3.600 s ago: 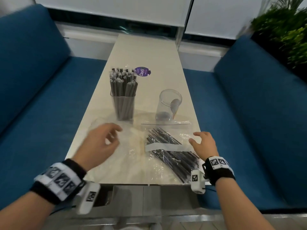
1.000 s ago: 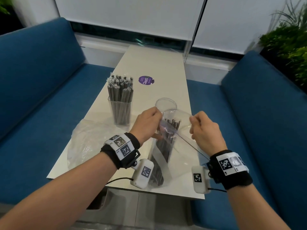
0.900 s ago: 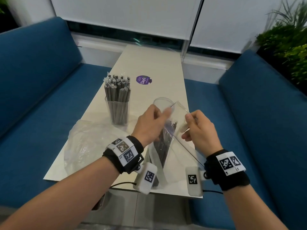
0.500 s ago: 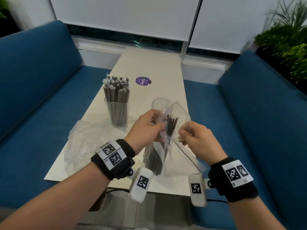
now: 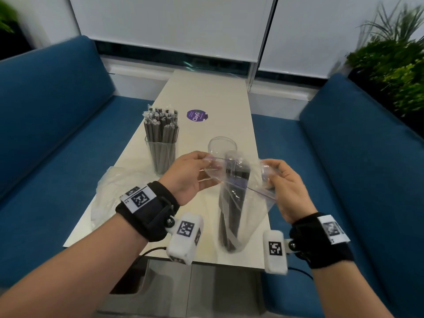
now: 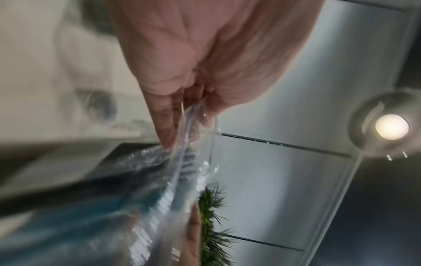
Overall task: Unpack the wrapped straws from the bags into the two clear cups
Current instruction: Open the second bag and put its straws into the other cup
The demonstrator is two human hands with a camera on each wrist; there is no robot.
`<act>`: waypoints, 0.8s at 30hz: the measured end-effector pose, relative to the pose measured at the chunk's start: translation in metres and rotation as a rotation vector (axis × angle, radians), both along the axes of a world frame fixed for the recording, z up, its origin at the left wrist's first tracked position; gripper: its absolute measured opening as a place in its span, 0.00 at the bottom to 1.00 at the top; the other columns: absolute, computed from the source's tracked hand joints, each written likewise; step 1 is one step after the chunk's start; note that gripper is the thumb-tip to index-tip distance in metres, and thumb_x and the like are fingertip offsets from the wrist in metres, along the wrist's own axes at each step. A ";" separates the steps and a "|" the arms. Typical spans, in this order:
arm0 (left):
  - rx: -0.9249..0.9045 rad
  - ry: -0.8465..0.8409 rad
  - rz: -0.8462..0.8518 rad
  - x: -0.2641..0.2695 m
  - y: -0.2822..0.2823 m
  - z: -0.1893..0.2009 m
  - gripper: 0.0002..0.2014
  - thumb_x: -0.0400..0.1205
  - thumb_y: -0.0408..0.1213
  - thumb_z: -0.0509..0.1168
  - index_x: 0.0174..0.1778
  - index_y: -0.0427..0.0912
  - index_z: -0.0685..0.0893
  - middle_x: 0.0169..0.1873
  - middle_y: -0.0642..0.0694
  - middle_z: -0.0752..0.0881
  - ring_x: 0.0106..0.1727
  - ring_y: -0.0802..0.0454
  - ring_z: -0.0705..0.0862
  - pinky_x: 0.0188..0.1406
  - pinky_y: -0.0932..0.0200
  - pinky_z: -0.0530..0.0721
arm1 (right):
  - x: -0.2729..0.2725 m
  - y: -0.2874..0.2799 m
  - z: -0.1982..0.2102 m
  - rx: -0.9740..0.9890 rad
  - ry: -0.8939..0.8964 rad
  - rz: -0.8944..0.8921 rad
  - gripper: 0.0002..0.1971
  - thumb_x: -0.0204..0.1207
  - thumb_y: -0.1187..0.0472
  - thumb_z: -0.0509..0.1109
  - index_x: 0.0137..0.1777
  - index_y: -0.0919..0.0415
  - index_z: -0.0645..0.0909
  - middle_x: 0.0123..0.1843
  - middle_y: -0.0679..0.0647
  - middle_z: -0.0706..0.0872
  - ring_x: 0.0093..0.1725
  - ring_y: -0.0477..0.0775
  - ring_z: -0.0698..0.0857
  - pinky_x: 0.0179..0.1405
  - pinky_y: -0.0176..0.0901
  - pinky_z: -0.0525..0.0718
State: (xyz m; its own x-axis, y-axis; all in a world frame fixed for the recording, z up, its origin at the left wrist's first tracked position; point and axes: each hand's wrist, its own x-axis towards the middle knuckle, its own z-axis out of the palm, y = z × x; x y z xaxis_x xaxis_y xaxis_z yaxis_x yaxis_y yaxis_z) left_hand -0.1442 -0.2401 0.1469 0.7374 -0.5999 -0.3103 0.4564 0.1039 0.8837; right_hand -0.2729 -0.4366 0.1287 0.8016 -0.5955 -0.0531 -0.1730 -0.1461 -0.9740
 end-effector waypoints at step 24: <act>0.249 -0.089 0.064 -0.003 -0.023 -0.029 0.15 0.87 0.50 0.59 0.41 0.47 0.85 0.40 0.50 0.85 0.46 0.46 0.82 0.49 0.47 0.76 | -0.006 0.012 -0.003 0.523 -0.072 0.048 0.06 0.84 0.55 0.68 0.55 0.57 0.78 0.32 0.51 0.71 0.22 0.44 0.73 0.23 0.37 0.83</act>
State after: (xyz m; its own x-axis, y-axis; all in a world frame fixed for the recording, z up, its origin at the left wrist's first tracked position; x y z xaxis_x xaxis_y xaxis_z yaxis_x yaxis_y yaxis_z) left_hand -0.1468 -0.2635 0.1180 0.8023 -0.4648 -0.3746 0.3750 -0.0958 0.9221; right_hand -0.2791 -0.4248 0.1253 0.8397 -0.4671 -0.2770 -0.1082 0.3561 -0.9282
